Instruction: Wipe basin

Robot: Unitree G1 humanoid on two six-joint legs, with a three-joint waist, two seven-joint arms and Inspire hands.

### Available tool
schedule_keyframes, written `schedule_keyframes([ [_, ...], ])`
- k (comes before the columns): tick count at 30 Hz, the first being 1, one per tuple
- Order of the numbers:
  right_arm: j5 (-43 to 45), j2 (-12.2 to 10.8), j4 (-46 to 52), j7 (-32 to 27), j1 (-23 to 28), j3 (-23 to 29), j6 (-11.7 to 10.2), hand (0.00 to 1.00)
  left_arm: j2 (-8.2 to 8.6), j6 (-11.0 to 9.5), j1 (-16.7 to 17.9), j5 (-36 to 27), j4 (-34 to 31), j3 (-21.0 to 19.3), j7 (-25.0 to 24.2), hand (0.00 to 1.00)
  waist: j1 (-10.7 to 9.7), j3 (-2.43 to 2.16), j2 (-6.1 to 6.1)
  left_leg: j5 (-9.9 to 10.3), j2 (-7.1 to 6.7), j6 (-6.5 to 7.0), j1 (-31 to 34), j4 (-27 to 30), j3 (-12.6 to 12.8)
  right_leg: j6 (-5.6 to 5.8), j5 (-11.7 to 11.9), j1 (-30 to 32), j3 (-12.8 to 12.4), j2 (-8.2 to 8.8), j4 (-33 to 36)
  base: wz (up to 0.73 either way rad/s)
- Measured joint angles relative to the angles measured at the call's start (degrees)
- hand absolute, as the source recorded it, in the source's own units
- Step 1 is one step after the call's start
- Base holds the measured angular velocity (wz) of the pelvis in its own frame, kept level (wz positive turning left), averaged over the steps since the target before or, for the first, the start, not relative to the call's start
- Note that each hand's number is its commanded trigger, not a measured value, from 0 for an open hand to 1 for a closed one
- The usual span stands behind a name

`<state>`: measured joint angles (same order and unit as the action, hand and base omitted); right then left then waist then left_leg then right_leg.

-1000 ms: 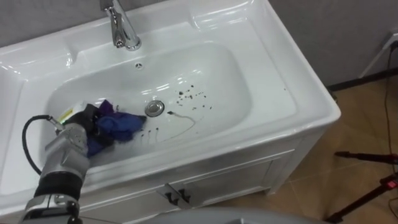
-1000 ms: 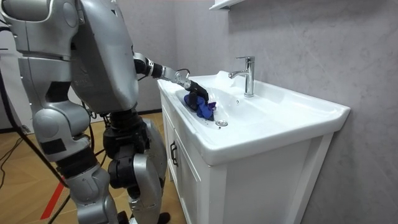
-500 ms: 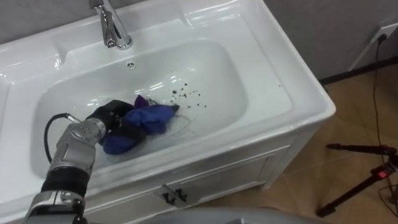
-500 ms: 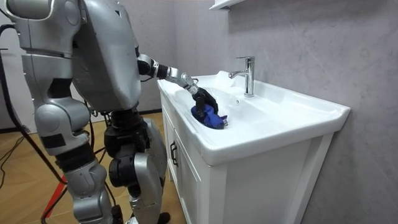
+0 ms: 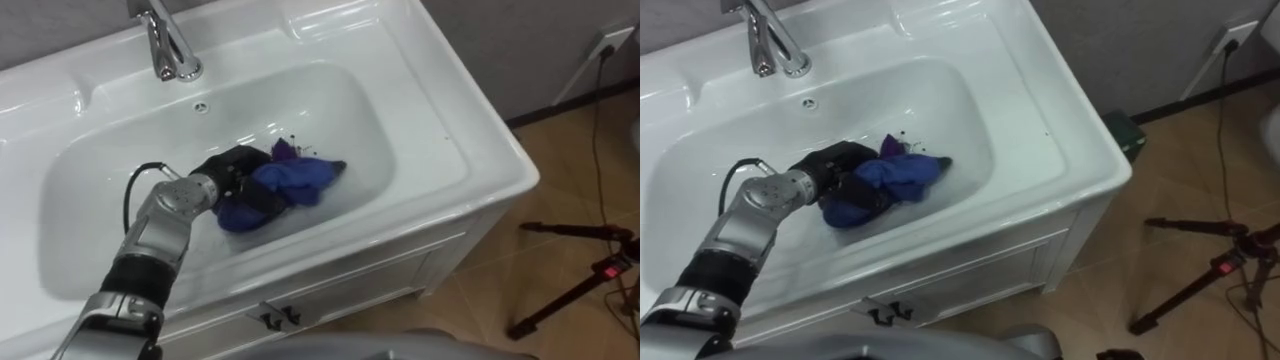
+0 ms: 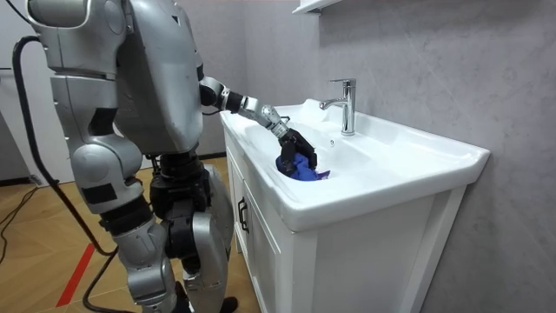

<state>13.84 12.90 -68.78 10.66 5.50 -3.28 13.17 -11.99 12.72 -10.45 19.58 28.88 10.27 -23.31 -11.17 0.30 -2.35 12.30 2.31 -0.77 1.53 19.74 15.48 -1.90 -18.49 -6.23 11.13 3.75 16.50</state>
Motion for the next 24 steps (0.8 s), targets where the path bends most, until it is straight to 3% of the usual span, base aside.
schedule_keyframes([
  [5, -0.03, 0.0, -0.57, 0.74, 0.16, -0.4, 0.71, 0.0, -0.07, 1.17, -1.3, 0.12, -1.32, 2.54, -0.06, 1.0, -2.74, 0.21, -1.26, -0.03, -0.06, 0.05, 0.49, -0.16, 0.09, 0.32, 0.12, 0.53, -0.29, 0.29, 0.16, 0.03],
  [9, -2.33, 0.39, -0.27, 0.57, 0.51, 0.2, 0.7, 0.0, -0.08, 2.9, -2.25, 0.18, -1.93, 3.22, -0.04, 1.0, -4.62, 0.27, -2.04, -0.07, 0.0, 0.13, 0.46, -0.17, 1.86, 0.41, 0.1, 1.2, -1.15, 0.26, 0.48, -0.13],
  [13, -3.88, 0.95, -1.99, 0.52, 0.72, 0.18, 0.69, 0.0, -0.1, 3.39, -3.23, 0.43, -1.71, 3.53, 0.28, 1.0, -5.9, 0.29, -1.97, -0.08, 0.21, 0.14, 0.73, 0.02, 3.26, 0.59, -0.18, 2.19, -1.78, 0.4, 1.59, -0.05],
  [19, -4.54, 1.11, -2.76, 0.49, 1.35, 0.48, 0.71, 0.0, -0.2, 3.17, -3.87, 1.6, -1.71, 3.47, 1.14, 1.0, -5.77, 0.72, -0.99, -0.18, 0.6, 0.39, 1.04, -0.05, 3.91, 0.65, -0.21, 3.05, -2.87, 0.38, 2.13, -0.05],
  [24, -4.77, 1.01, -2.58, 0.63, 0.92, 0.76, 0.62, 0.0, -0.05, 1.08, -3.99, 6.25, -1.47, 3.51, 2.92, 1.0, -5.75, 0.95, -0.35, -0.25, 1.05, 0.51, 1.27, 0.14, 4.77, 0.65, -0.18, 3.57, -3.21, 0.18, 2.42, -0.04],
])
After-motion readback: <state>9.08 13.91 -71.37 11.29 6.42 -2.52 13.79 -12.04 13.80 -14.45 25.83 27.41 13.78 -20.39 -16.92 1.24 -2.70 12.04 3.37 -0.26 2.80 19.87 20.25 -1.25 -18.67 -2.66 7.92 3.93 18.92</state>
